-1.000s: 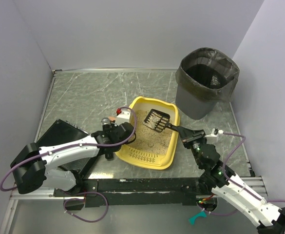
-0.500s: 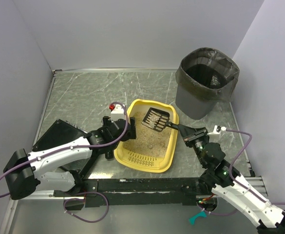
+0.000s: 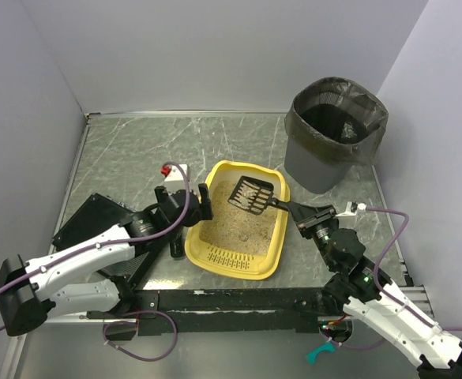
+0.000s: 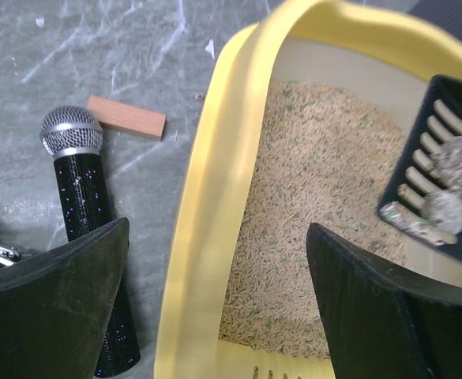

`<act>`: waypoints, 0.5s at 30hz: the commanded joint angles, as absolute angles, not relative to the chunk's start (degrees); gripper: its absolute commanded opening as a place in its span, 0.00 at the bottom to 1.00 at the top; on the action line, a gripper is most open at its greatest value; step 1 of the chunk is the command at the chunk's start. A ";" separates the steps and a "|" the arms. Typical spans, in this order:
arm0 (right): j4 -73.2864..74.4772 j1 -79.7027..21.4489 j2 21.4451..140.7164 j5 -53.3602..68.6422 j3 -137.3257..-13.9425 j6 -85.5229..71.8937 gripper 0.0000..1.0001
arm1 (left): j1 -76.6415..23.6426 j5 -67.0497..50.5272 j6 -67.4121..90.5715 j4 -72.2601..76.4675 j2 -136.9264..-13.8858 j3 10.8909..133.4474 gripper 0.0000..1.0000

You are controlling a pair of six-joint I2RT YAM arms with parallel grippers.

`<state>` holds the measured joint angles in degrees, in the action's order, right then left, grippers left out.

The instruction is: Clean the litter box

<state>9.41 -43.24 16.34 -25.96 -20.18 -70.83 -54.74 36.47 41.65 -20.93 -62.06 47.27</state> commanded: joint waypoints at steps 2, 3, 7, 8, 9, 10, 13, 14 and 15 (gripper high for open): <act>8.89 -43.24 17.94 -25.99 -20.64 -70.32 0.00 | -53.44 36.30 43.50 -21.00 -57.58 47.02 0.97; 13.14 -43.24 17.58 -28.45 -22.83 -74.58 0.00 | -53.35 36.47 44.03 -21.88 -57.22 46.85 0.97; -3.51 -42.81 17.66 -21.99 -16.17 -74.36 0.00 | -52.82 34.90 43.33 -20.30 -55.55 45.26 0.97; 8.49 -42.37 17.14 -23.54 -20.00 -77.05 0.00 | -52.65 34.37 43.59 -20.65 -55.55 45.61 0.97; 14.18 -42.28 16.62 -25.64 -22.04 -79.34 0.00 | -52.56 34.28 43.85 -21.09 -55.55 45.79 0.97; 18.41 -42.28 15.39 -27.32 -23.19 -81.80 0.00 | -52.65 34.36 44.03 -21.35 -55.63 45.79 0.97; 5.13 -42.19 14.76 -22.87 -19.61 -78.42 0.00 | -52.38 33.49 43.24 -19.52 -55.55 45.09 0.97; 4.75 -42.10 15.03 -21.81 -20.38 -77.35 0.00 | -52.21 32.96 43.07 -19.34 -55.89 45.17 0.97; 10.66 -42.10 15.20 -23.28 -21.96 -77.43 0.00 | -52.21 32.79 43.33 -19.51 -56.16 45.44 0.97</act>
